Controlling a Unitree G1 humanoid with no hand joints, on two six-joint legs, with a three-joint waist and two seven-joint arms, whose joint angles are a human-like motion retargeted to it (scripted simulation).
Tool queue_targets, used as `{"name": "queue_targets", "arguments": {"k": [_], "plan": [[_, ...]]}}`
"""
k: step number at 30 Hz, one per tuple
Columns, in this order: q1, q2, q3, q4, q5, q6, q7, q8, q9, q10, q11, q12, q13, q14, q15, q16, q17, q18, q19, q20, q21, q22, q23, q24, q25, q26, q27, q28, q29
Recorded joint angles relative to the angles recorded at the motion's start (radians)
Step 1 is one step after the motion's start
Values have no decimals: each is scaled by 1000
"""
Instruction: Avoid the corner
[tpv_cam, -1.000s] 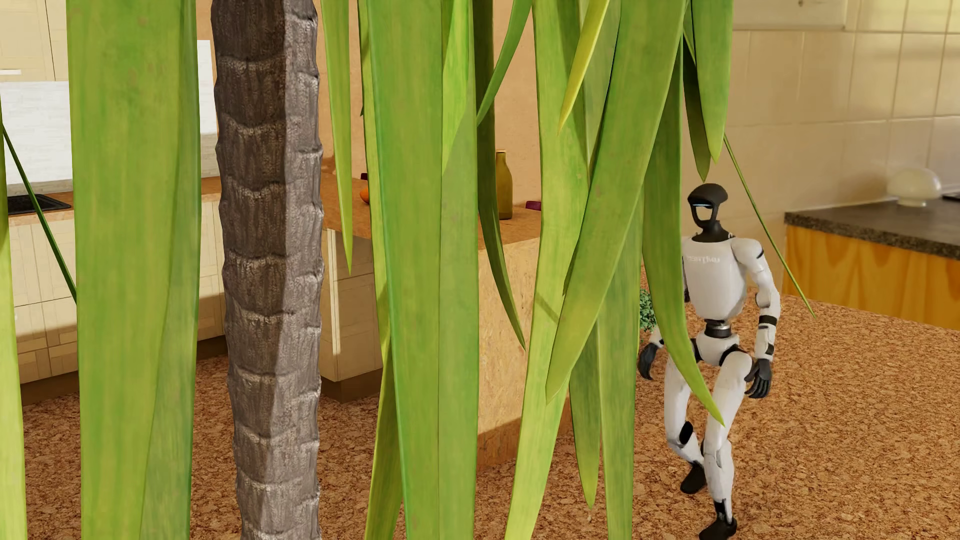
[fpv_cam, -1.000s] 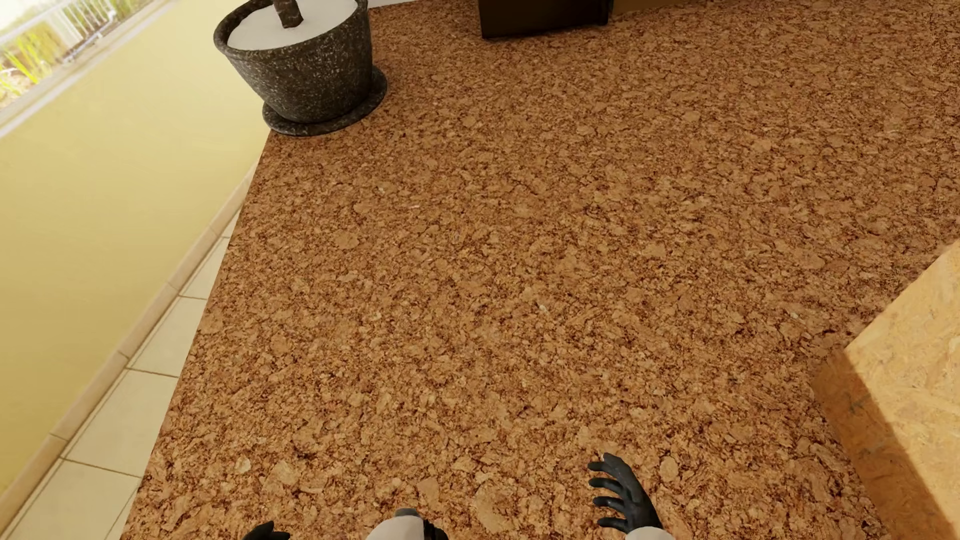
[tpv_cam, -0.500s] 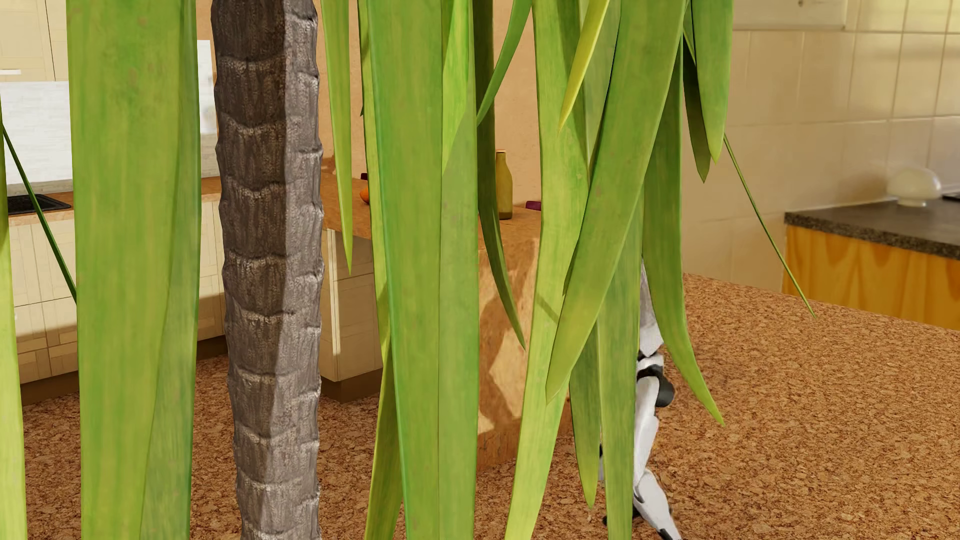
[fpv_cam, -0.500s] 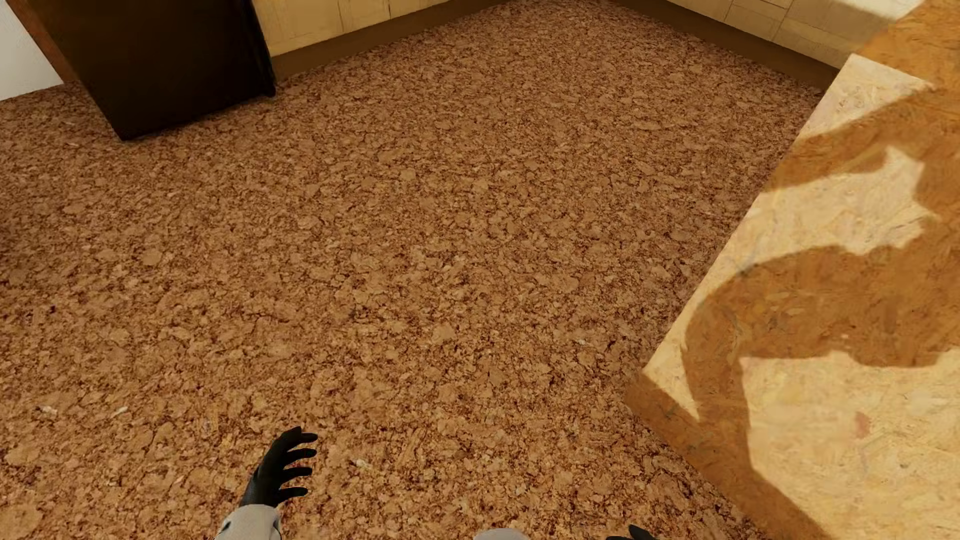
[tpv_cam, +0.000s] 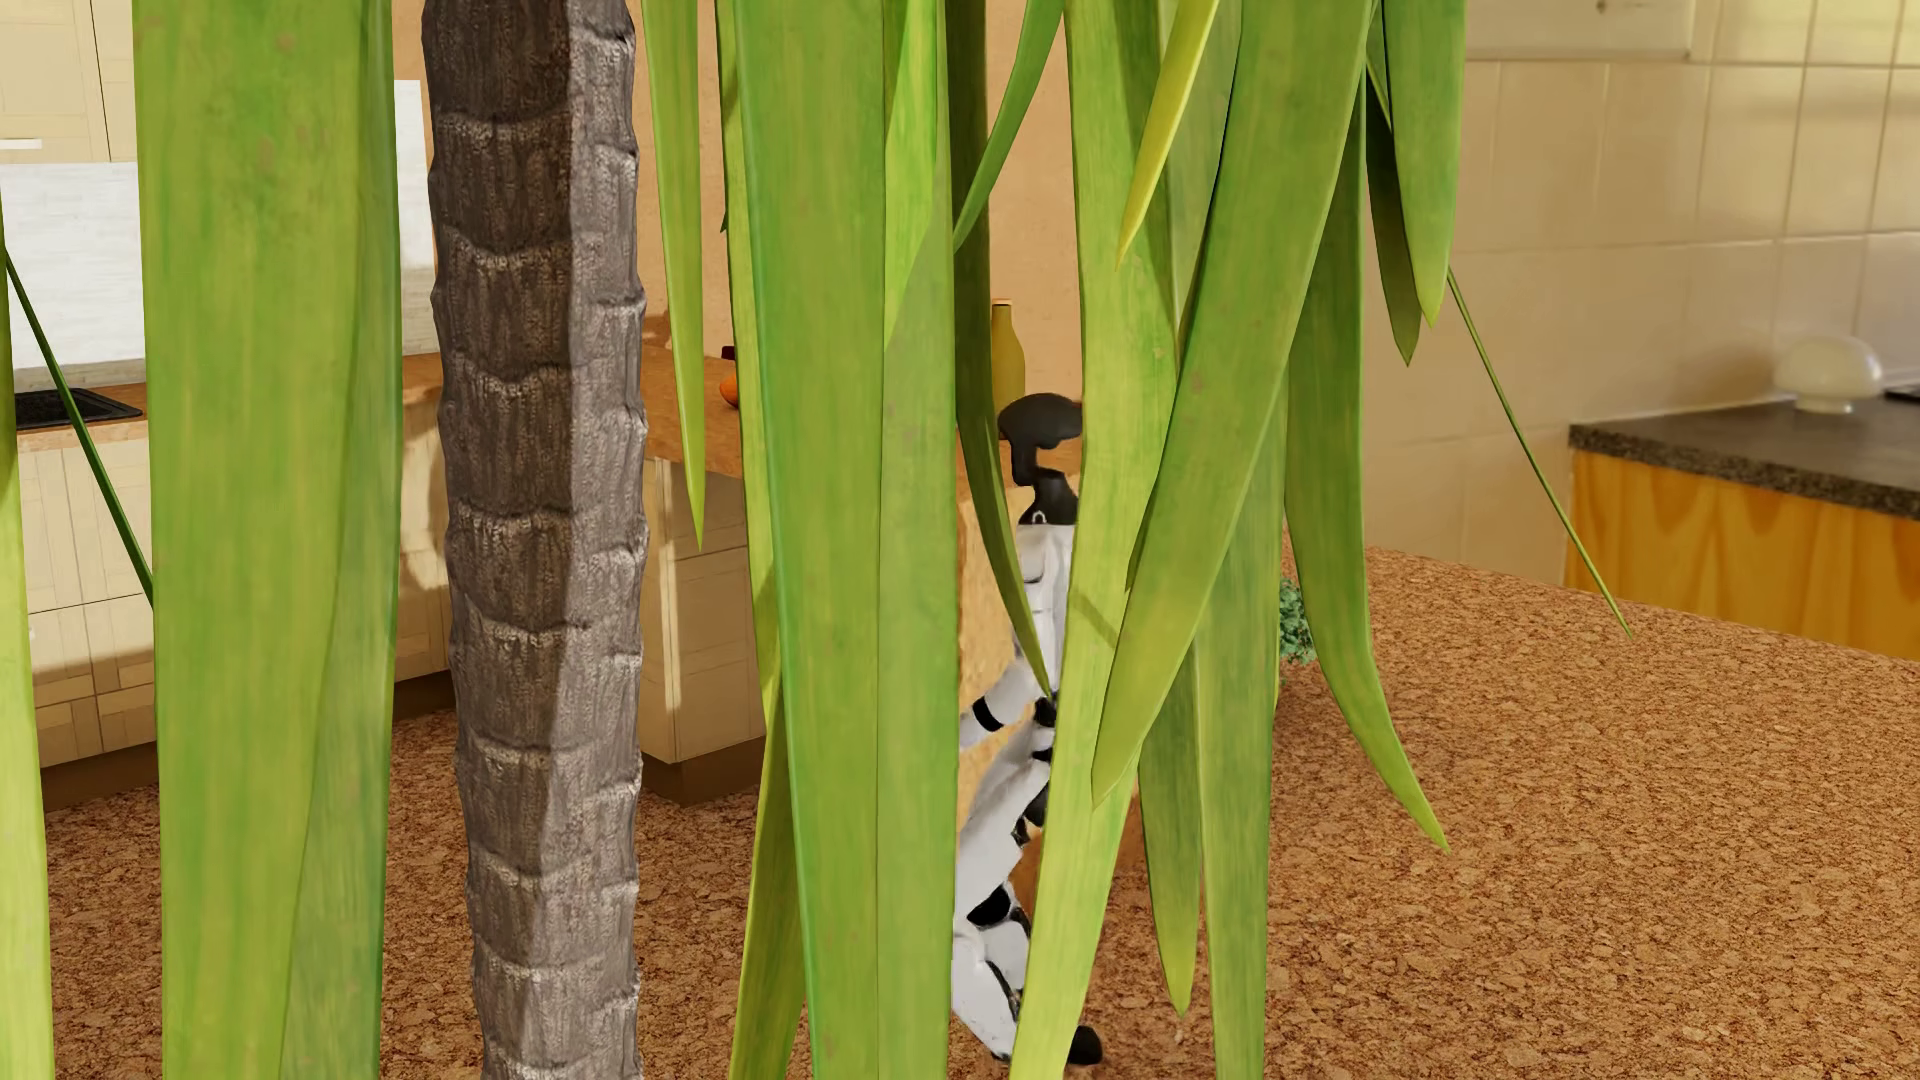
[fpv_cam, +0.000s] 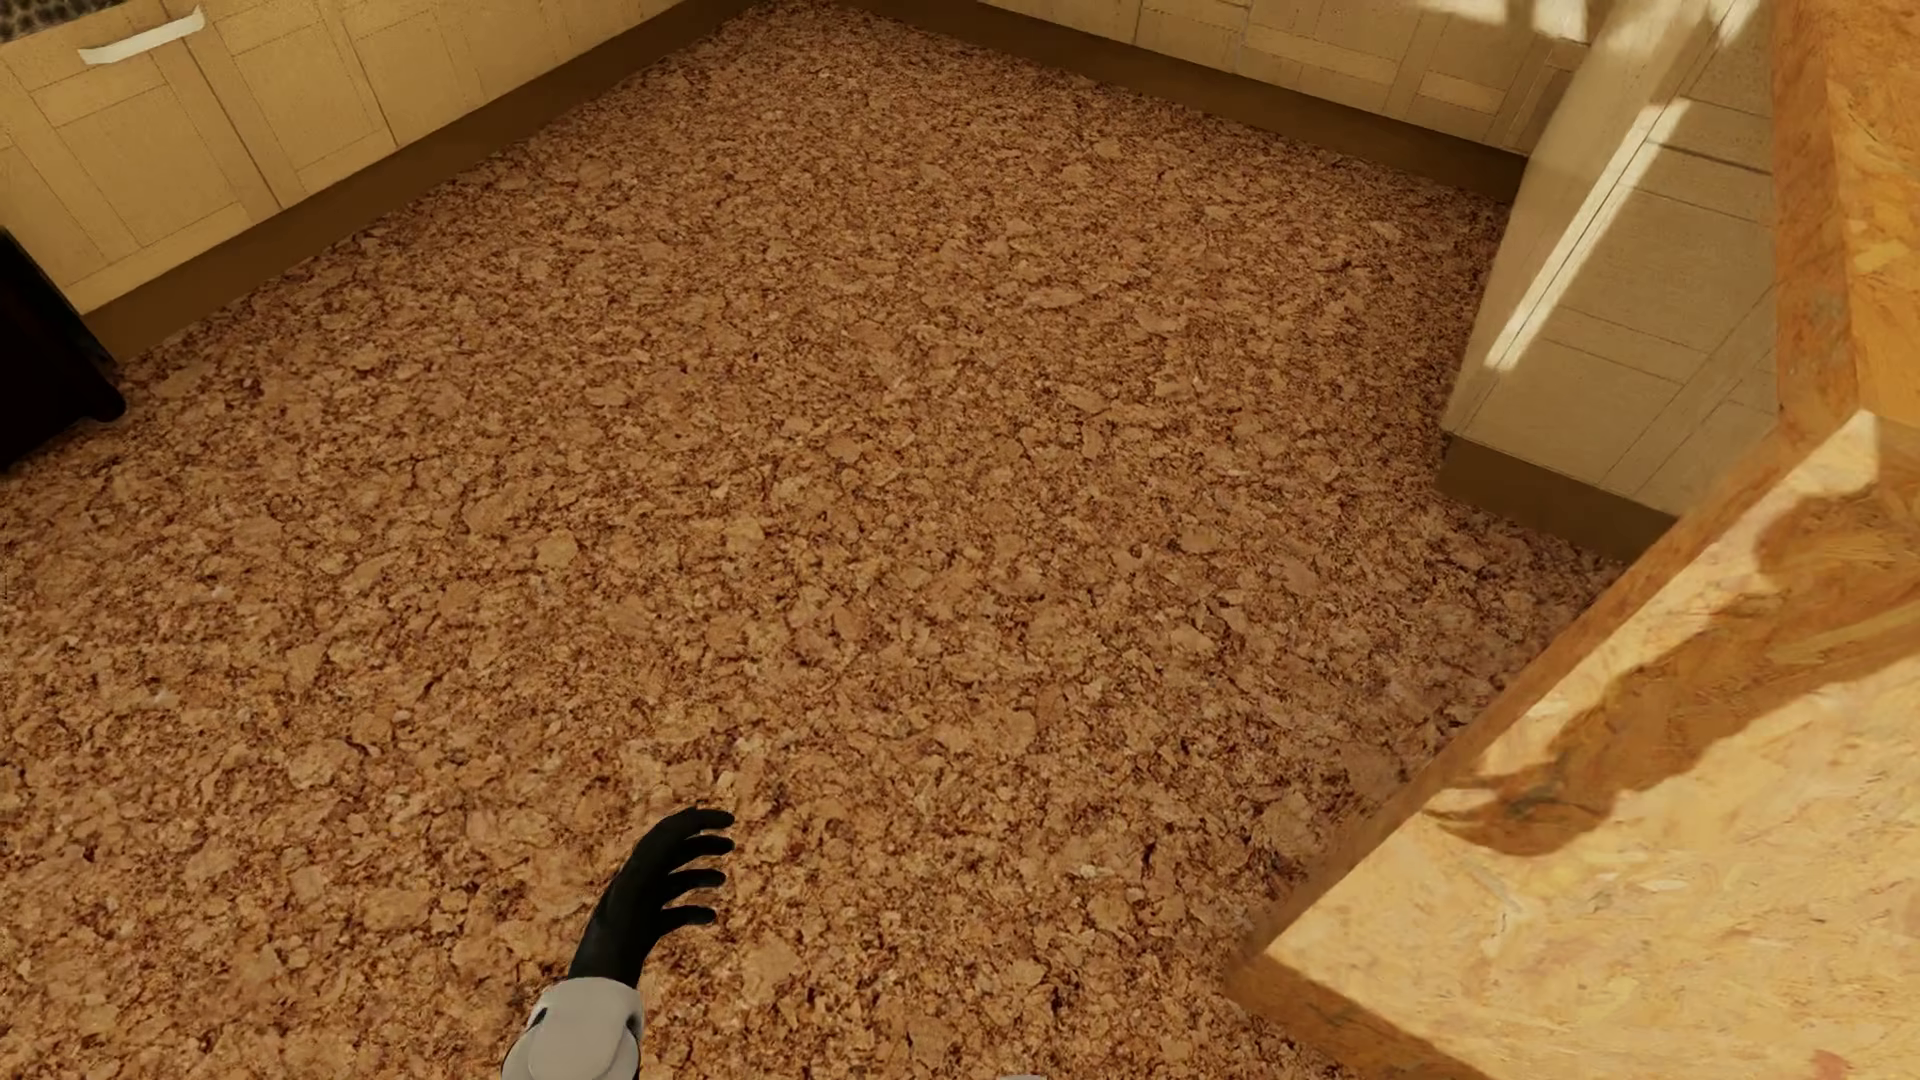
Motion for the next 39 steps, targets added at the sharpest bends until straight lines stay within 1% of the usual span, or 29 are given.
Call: {"name": "queue_targets", "arguments": {"k": [2,3,4,5,6,8,9,10,11,12,13,15,17,18,19,20,21,23,24,26,28,29,30,32,33,35,36,38,39], "plan": [[-63,114,103,-37,48,62,-7,31,6,-121,-51,137,-32,-106,-51,19,66,-6,9,112,-64,-1,-131,73,73,-12,-15,-85,-45],[-51,125,122,-35,66,83,1,51,2,-226,11,192,-82,-77,-74,58,95,1,-1,158,-75,39,-164,99,102,-20,-38,-117,-54],[-8,72,101,-34,52,65,39,53,0,-215,170,207,-134,-127,2,94,95,112,-27,160,-35,61,-135,98,123,15,-69,-125,-39],[42,12,81,-30,19,41,82,28,-9,-230,279,200,-152,-165,91,117,85,166,-62,144,-38,46,-87,79,143,78,-99,-115,0],[104,-32,46,-19,-21,28,113,-21,-19,-261,305,179,-113,-195,123,103,74,131,-101,120,-60,21,-100,51,158,143,-110,-87,46],[241,-99,-44,-4,-45,-4,169,-60,-25,-344,239,53,-57,-240,47,56,62,124,-34,110,-97,-36,-148,-11,149,231,-72,-25,85],[303,-123,-78,9,-35,-15,191,-57,-31,-373,183,-16,-23,-268,12,47,57,107,8,87,-98,-67,-169,-39,137,228,-51,-1,66],[276,-114,-62,6,-40,-28,163,-43,-27,-224,60,-67,0,-228,53,5,30,83,-4,79,-65,-76,-136,-55,121,172,-41,6,26],[176,-87,-14,-13,-30,-13,87,-33,-24,-10,21,-84,-7,-84,71,-40,1,64,-24,59,-5,-30,-12,-54,109,88,-44,-2,-22],[71,-52,42,-49,-5,25,16,-22,-16,98,15,-26,-18,-9,36,-7,9,49,-24,-7,-12,-3,42,-35,108,18,-35,-27,-62],[-21,-10,115,-81,17,67,-17,5,-11,100,-8,58,-14,-56,11,10,21,34,-18,51,-53,4,-7,7,113,17,-25,-69,-88],[-170,109,207,-56,58,154,-14,57,-1,23,-85,195,-85,-122,-32,21,32,5,-2,166,-42,11,-67,99,88,124,-27,-138,-107],[-180,195,184,3,72,189,-8,106,7,-264,-82,265,-187,-82,-73,74,75,-45,0,180,-67,31,-165,131,22,186,-38,-146,-61],[-135,159,153,40,70,182,19,90,25,-352,91,233,-218,50,-27,108,73,-70,-17,175,-48,48,-164,111,0,168,-50,-126,-30],[-96,80,106,44,29,128,62,56,32,-343,267,190,-225,78,114,133,83,-27,-73,170,-44,67,-129,66,-1,118,-57,-78,7],[-40,12,64,49,-10,71,101,11,42,-344,354,128,-181,32,204,126,68,79,-72,174,-51,55,-122,17,10,83,-64,-17,46],[20,-37,10,59,-38,16,134,-24,45,-344,357,80,-115,-17,174,102,51,147,-30,154,-77,26,-134,-26,21,51,-63,44,73],[125,-69,-62,79,-60,-65,174,-32,-4,-353,135,-9,-11,-111,27,25,17,68,16,72,-115,-35,-126,-45,20,53,-40,100,55],[138,-44,-56,88,-49,-78,146,-24,-23,-291,21,-60,30,-172,12,4,1,47,10,26,-91,-61,-82,-24,27,75,-35,90,15],[37,54,23,61,-5,-35,3,-7,-16,-6,-2,14,-2,-43,-61,-42,1,23,15,62,-2,-23,-23,51,83,38,-10,8,-80],[-5,137,117,46,34,48,-36,28,-9,-156,-23,187,-85,-137,-110,34,87,12,24,149,-60,22,-159,113,138,16,11,-101,-125],[33,116,124,51,33,57,-12,50,-3,-207,90,229,-142,-208,-80,86,134,42,18,176,-50,55,-165,116,153,36,-7,-131,-116],[88,57,104,53,18,48,26,52,-3,-221,241,229,-164,-249,36,121,120,53,-40,163,-14,69,-125,94,171,90,-39,-131,-64],[235,-55,24,58,-19,17,101,-23,7,-303,293,123,-103,-286,101,93,72,40,-79,149,-72,-21,-152,16,172,226,-55,-72,66],[240,-83,3,72,-37,4,122,-70,18,-203,180,42,-76,-242,66,38,49,16,-84,123,-42,-74,-170,-12,143,251,-49,-35,79],[62,51,28,27,-8,18,17,-40,16,126,6,-43,-40,101,-82,-30,4,-33,-29,83,17,-6,-35,-23,69,166,-54,0,38],[-13,122,63,-7,14,39,-17,-9,24,111,-38,10,-29,57,-103,-21,30,-51,-25,92,0,-6,-40,-16,53,109,-36,2,1],[-143,156,104,-25,55,101,-9,21,47,-135,69,130,-76,-27,-65,41,49,-76,-38,119,-23,-39,-124,22,39,51,36,-14,-102],[-147,99,102,-38,63,122,4,19,50,-278,255,147,-94,65,50,84,78,-70,-49,148,-39,43,-182,44,43,2,66,-26,-136]]}}
